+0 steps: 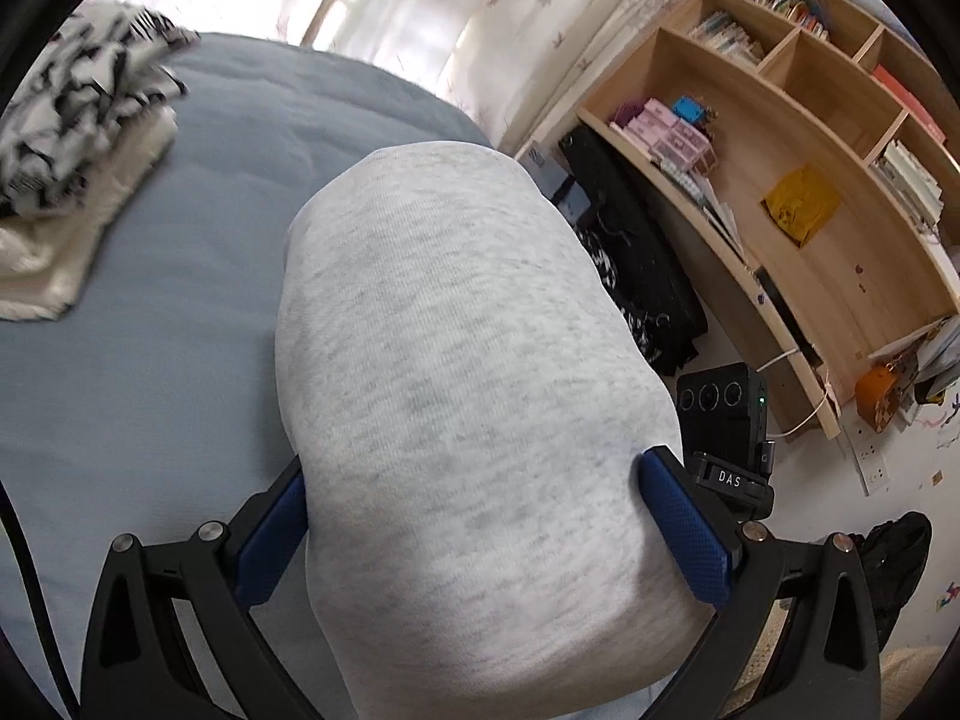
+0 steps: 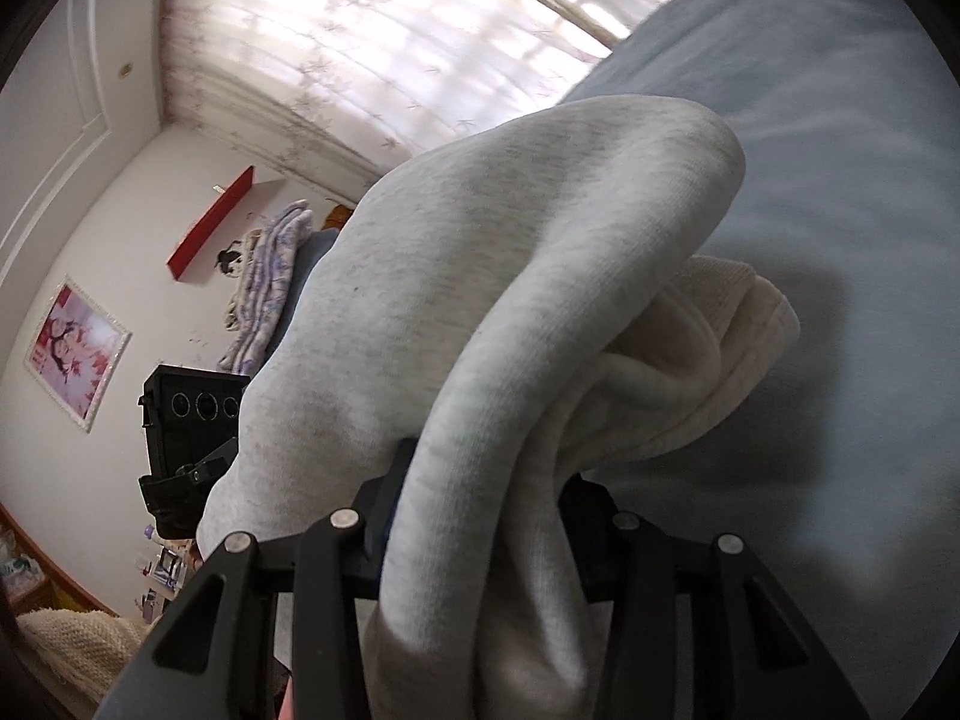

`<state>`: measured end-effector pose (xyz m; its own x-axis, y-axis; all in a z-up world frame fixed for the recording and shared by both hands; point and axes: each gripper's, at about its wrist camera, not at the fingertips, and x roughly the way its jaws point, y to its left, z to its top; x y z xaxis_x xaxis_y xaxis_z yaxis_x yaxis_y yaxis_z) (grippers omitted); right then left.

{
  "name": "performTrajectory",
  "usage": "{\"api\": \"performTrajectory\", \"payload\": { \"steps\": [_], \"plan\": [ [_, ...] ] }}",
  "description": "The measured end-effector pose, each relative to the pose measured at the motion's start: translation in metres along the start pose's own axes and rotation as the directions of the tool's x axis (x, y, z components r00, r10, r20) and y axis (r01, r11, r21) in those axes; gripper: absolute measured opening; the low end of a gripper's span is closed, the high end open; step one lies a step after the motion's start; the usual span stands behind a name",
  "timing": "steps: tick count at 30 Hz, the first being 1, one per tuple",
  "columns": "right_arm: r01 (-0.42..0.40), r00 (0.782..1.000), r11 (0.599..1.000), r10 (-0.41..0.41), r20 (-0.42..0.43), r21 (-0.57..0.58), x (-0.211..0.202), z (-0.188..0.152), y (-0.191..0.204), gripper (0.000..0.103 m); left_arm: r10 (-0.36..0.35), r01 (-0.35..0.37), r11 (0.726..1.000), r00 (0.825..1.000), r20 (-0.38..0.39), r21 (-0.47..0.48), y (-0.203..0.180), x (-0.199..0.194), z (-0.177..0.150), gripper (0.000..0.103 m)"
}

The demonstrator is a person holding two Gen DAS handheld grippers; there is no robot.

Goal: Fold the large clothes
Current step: 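Grasp the folded hoodie bundle with both tools and lift it, then place the hoodie bundle on top of the folded clothes stack and release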

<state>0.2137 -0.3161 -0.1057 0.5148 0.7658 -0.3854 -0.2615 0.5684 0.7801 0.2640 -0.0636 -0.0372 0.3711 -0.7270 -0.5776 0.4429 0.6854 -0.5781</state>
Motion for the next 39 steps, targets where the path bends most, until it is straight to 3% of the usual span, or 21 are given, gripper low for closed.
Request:
{"api": "performTrajectory", "payload": {
  "steps": [8,14,19,25,27,31,32,35,39],
  "plan": [
    [-0.091,0.996,0.992,0.091,-0.005,-0.091,0.06,0.036,0.086,0.042,0.076,-0.078,0.997,0.99,0.12,0.013,0.03,-0.122,0.048,0.102],
    [-0.162,0.986,0.977,0.165,0.01,-0.137,0.145,0.087,0.166,0.042,0.156,-0.167,0.986,0.962,0.226,0.028,0.069,-0.213,0.127,0.102],
    [-0.185,0.98,0.971,0.194,0.045,-0.154,0.222,0.139,0.209,0.042,0.188,-0.212,0.975,0.947,0.261,0.066,0.126,-0.257,0.21,0.102],
    [-0.173,0.98,0.976,0.184,0.073,-0.134,0.323,0.184,0.209,0.042,0.196,-0.224,0.973,0.931,0.308,0.058,0.227,-0.265,0.275,0.102],
    [-0.157,0.984,0.982,0.165,0.074,-0.103,0.355,0.189,0.195,0.042,0.192,-0.204,0.979,0.931,0.31,0.006,0.278,-0.251,0.287,0.102],
    [-0.046,0.998,0.998,0.048,0.042,-0.03,0.414,0.181,0.145,0.042,0.282,-0.267,0.959,0.926,0.25,-0.093,0.358,-0.205,0.284,0.102],
    [-0.023,0.998,1.0,0.023,0.051,-0.015,0.42,0.178,0.134,0.042,0.277,-0.258,0.96,0.926,0.258,-0.107,0.375,-0.196,0.278,0.103],
    [-0.042,0.997,0.998,0.039,0.065,0.048,0.42,0.176,0.114,0.047,0.197,-0.175,0.98,0.925,0.326,-0.095,0.391,-0.192,0.269,0.103],
    [0.09,0.994,0.994,-0.086,0.074,-0.058,0.4,0.176,0.118,0.06,0.239,-0.244,0.969,0.912,0.332,-0.028,0.378,-0.186,0.266,0.103]
  ]
}}
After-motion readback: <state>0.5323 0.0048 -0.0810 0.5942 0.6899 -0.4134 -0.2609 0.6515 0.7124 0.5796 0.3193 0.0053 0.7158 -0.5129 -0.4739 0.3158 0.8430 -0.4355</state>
